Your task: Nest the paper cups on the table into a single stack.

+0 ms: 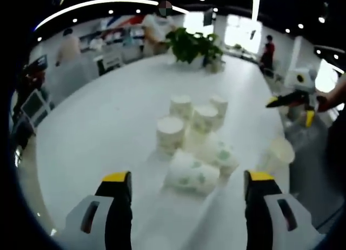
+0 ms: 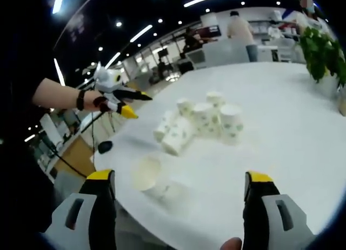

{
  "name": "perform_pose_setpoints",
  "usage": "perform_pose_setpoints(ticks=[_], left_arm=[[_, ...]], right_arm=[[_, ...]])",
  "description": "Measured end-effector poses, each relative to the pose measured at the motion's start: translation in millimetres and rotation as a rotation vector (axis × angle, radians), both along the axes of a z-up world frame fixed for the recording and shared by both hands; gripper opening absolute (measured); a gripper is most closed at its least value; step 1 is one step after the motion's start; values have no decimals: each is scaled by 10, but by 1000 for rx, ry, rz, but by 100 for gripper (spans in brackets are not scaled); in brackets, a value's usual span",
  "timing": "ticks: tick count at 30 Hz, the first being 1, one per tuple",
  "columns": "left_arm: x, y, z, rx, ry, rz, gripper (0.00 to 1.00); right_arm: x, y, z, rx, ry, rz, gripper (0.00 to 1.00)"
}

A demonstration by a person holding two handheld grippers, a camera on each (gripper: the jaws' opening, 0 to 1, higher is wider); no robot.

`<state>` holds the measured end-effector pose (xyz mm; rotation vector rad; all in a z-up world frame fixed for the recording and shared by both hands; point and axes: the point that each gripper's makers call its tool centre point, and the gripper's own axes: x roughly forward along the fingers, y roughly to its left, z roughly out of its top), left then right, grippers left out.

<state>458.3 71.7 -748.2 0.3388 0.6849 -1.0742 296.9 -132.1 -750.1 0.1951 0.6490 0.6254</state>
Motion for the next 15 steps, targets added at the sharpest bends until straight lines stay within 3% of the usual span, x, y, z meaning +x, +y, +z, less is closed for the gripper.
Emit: perform_pose_setpoints(ticks=[15], left_arm=[[-19,-114,-231,5,64,-79,74]], right_arm=[[6,9,-34,8,9,7,97]])
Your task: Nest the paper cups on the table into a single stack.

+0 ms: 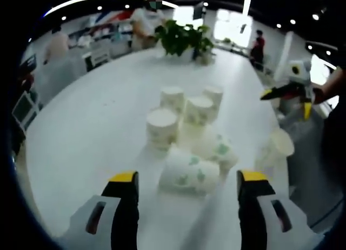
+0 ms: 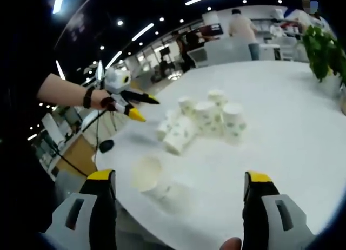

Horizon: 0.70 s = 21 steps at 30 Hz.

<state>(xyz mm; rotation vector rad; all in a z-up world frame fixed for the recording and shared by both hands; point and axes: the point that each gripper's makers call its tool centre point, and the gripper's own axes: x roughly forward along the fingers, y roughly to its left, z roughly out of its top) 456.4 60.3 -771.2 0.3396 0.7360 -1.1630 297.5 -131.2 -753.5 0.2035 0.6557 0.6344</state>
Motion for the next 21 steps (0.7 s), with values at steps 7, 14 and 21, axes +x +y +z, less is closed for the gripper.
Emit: perform_pose_setpoints(ticks=[7,14,21], left_arm=[[127,-54,-71,-5,10,14,74],[103,-196,-50,-38,63,3,63],[75,-167,-121,-12,95,-10,61]], right_arm=[[-9,-22,30,15,-12,4,92],[-6,-40,48,65,-10,-12,92],[10,-16,60,70,-16,-3,91]])
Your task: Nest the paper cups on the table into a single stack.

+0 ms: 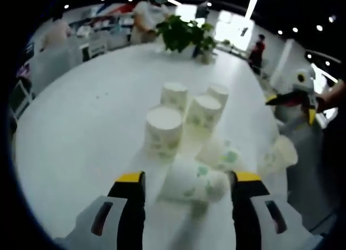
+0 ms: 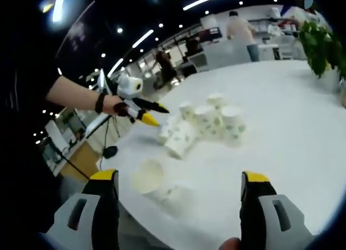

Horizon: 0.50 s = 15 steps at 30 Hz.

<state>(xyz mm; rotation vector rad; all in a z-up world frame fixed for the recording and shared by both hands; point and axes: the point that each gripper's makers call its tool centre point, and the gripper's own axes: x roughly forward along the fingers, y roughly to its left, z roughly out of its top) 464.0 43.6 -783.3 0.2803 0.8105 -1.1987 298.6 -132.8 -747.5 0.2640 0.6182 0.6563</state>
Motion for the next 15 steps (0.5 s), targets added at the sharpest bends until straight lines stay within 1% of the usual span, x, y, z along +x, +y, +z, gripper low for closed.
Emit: perform_pose_setpoints(ticks=[4,8,10,15], left_arm=[[-51,-6,-10,-3,28,-19,54],[-73,-25,0,-15,32,-33,51],[-116,-19,-14,-10,59,-42,48],[-138,10,-18,-11,66,-59,44]], right_arm=[[-5,-7,-25,1,9,2,91],[-10,-17,-28,6,12,3,91],[-16,-27,-24,5,10,3,91],[-30,-63,-30,5,13,1,91]])
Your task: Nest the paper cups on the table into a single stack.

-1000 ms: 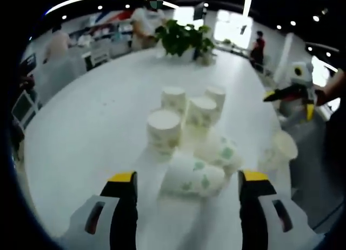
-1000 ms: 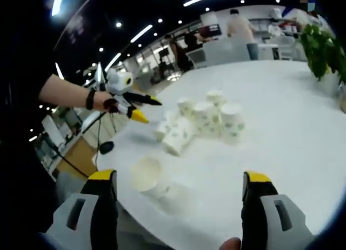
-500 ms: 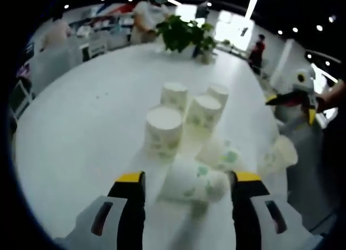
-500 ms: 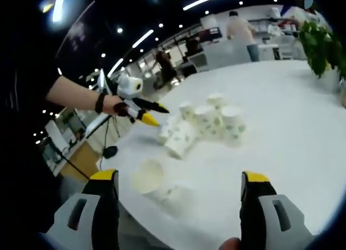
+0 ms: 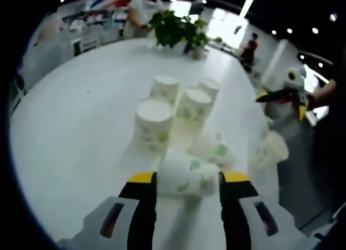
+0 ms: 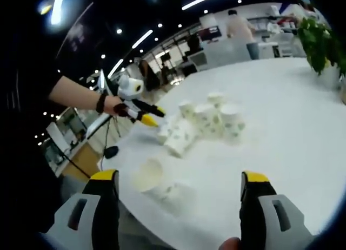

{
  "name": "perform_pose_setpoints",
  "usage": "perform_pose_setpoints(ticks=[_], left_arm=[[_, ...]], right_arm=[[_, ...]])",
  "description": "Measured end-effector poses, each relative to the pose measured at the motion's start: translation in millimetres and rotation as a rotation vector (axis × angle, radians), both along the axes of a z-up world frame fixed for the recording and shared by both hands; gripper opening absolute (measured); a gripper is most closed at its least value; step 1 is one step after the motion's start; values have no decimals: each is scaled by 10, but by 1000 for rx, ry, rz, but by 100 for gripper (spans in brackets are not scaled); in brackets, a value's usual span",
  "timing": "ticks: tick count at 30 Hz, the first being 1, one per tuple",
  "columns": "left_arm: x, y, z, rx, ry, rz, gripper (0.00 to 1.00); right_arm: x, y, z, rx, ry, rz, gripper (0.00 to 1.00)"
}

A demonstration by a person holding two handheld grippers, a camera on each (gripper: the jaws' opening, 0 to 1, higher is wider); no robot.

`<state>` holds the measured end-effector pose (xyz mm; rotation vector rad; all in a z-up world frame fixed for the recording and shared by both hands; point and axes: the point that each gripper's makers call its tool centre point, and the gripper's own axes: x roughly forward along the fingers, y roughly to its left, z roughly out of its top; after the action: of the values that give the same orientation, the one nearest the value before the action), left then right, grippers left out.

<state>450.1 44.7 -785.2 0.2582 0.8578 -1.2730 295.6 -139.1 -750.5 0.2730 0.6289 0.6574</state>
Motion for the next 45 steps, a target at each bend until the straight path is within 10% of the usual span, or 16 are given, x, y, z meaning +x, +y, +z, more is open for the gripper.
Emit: perform_pose_setpoints(ticks=[45], left_arm=[[-569,224,-50,-84,190,-9,0]], right_arm=[[-58,24,-23,-6,5,18,88]])
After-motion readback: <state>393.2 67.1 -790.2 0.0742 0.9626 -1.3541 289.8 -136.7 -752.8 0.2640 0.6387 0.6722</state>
